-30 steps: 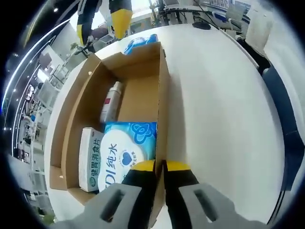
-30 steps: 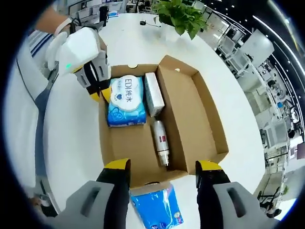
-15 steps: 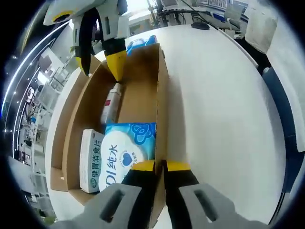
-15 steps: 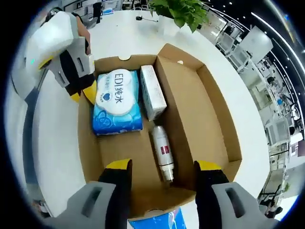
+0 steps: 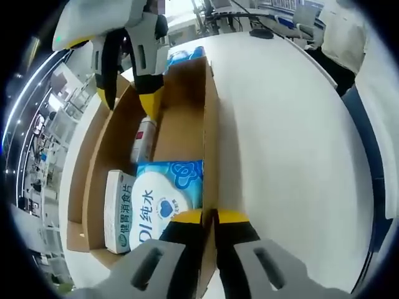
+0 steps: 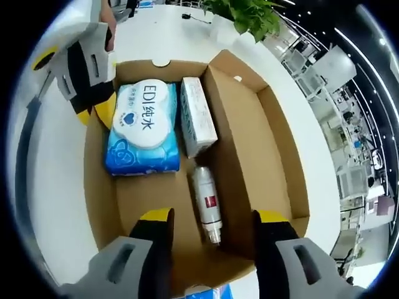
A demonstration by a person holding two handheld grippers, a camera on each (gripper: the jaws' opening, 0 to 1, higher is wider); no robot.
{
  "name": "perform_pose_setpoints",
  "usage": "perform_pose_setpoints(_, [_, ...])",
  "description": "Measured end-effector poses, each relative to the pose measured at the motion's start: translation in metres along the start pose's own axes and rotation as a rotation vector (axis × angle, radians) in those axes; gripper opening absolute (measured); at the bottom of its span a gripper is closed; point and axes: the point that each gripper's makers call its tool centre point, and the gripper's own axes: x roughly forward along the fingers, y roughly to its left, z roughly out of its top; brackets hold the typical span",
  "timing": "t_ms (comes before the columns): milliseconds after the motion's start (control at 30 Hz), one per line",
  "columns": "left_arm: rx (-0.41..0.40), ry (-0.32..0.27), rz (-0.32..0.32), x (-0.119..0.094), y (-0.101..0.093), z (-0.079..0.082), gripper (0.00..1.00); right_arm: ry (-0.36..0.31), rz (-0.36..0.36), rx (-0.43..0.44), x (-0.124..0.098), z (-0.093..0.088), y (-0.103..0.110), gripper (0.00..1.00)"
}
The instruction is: Operate the shoe box by opening the lid, removing the specified soft item, and placing it in the target area until the item is outside and the box remains undamaged.
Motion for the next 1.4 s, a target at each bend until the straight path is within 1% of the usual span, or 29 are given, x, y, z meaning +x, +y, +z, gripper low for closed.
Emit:
perform_pose_setpoints(133, [-0.001,0.0,0.0,0.0,0.0,0.0,0.05,-0.007,-0.002,-0.005,0.003,0.003,0.003,0.5])
perform_pose_setpoints(167, [-0.002,-0.002,0.0,0.0,0.0,0.0,0.05,-0.013,-0.026,-0.034,0.002,0.007,0.002,0.5])
perform_pose_setpoints(200, [-0.003,-0.002,0.001,0.0,0.0,0.0,0.05,-0.02,-0.025,-0.049,0.002,0.01,0.003,0.5])
perform_pose_setpoints(233, [-0.003,-0.003,0.001,0.0,0.0,0.0,0.05,-0.027,-0.008,-0.059,0.003,0.013,0.008,0.5])
perform_pose_setpoints(300, [-0.005,-0.002,0.001,0.0,0.0,0.0,0.05,-0.025,0.005,-0.07,0.006,0.013,0.013,0.5])
perform_pose_setpoints(333, [-0.005,-0.002,0.002,0.0,0.0,0.0,0.05,-0.013,0.011,-0.12,0.008,0.013,0.015,0.49])
perform_pose_setpoints(367, [-0.005,-0.002,0.003,0.0,0.0,-0.001,0.05,-0.011,0.001,-0.136,0.009,0.013,0.013,0.49])
perform_pose_setpoints(433, [-0.013,-0.01,0.006,-0.001,0.0,0.0,0.05,-0.006,-0.004,-0.119,0.015,0.012,0.011,0.49])
perform_pose_setpoints(533, [-0.016,-0.013,0.005,0.0,0.0,0.0,0.05,0.002,-0.004,-0.121,0.018,0.011,0.01,0.48])
perform_pose_setpoints(600, [-0.013,-0.011,0.005,-0.001,0.0,0.0,0.05,0.01,0.003,-0.138,0.02,0.01,0.011,0.47])
perform_pose_setpoints(733, [-0.006,-0.018,0.007,-0.001,0.0,0.0,0.05,0.027,0.027,-0.132,0.027,0.006,0.015,0.47])
perform_pose_setpoints(867, [-0.002,-0.013,0.011,-0.001,0.0,0.0,0.05,0.035,0.038,-0.133,0.036,0.005,0.016,0.44])
perform_pose_setpoints(1067, [-0.004,-0.009,0.003,-0.001,0.0,0.0,0.05,0.091,0.076,-0.122,0.049,-0.007,0.025,0.47])
perform_pose_setpoints(1167, [-0.004,-0.014,0.001,-0.001,0.0,0.0,0.05,0.096,0.088,-0.103,0.051,-0.009,0.025,0.47])
perform_pose_setpoints(1333, [-0.003,-0.016,0.0,-0.001,0.0,0.0,0.05,0.106,0.104,-0.107,0.053,-0.012,0.025,0.44])
perform_pose_setpoints(1400, [-0.004,-0.016,-0.001,-0.001,0.0,0.0,0.05,0.1,0.114,-0.085,0.055,-0.012,0.025,0.43])
